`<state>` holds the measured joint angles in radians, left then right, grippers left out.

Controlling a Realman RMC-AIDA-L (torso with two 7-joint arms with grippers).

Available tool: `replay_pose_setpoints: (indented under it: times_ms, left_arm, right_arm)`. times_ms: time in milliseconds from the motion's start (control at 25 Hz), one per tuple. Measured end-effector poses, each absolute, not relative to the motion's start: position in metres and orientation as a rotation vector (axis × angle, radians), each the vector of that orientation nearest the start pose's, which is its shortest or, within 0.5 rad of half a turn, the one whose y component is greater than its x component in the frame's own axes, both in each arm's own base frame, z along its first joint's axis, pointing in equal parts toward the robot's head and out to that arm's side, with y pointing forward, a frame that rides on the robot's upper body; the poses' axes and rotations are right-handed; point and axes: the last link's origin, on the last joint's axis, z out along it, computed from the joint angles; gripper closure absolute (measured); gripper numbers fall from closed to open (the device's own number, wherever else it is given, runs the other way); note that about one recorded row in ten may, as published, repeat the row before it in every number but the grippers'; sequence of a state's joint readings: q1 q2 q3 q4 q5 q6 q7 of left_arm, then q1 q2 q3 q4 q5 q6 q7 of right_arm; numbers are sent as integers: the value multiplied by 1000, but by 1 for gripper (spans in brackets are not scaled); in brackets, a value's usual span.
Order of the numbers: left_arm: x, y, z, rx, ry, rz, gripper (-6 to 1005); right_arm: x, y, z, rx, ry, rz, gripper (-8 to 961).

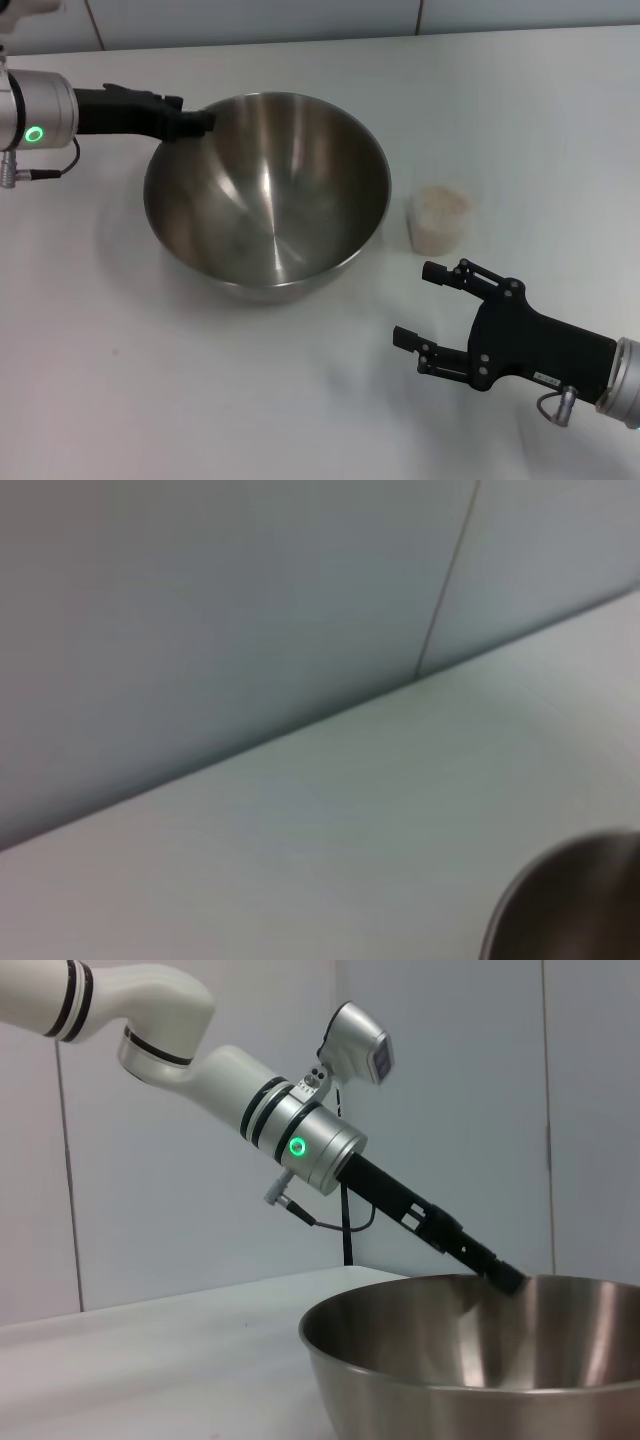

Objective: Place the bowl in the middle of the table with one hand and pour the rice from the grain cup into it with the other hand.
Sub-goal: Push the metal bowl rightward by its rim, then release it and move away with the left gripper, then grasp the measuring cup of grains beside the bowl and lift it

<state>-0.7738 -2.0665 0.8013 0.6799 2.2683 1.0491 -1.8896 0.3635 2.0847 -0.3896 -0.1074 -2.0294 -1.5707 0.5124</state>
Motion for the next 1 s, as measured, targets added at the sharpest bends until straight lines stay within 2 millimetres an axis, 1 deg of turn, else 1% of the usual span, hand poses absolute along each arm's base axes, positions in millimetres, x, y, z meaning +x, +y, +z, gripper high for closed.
replay_pose_setpoints:
  times_ms: [80,240,440,720,800,920,1000]
  left_arm:
    - [-230,433,4,-2428,-895,-284,624]
    - [-229,433,5,-2431,-890,-289,427]
    - [-230,432,4,-2435,-894,-285,221]
    - [-233,430,4,-2430,-907,-284,151]
    - [-233,429,5,-2422,-923,-316,151]
    - [-230,424,16,-2401,-963,-486,151]
    - [-232,415,31,-2364,-974,-673,151]
  right_arm:
    - [307,228,-67,-2491,337,904,134]
    - [308,227,-67,-2490,338,903,134]
    - [307,228,-67,-2490,337,904,134]
    - [307,228,-67,-2491,336,904,134]
    - [307,228,-67,-2491,335,904,134]
    - [308,229,-67,-2491,338,895,133]
    - [308,229,-68,-2490,340,889,133]
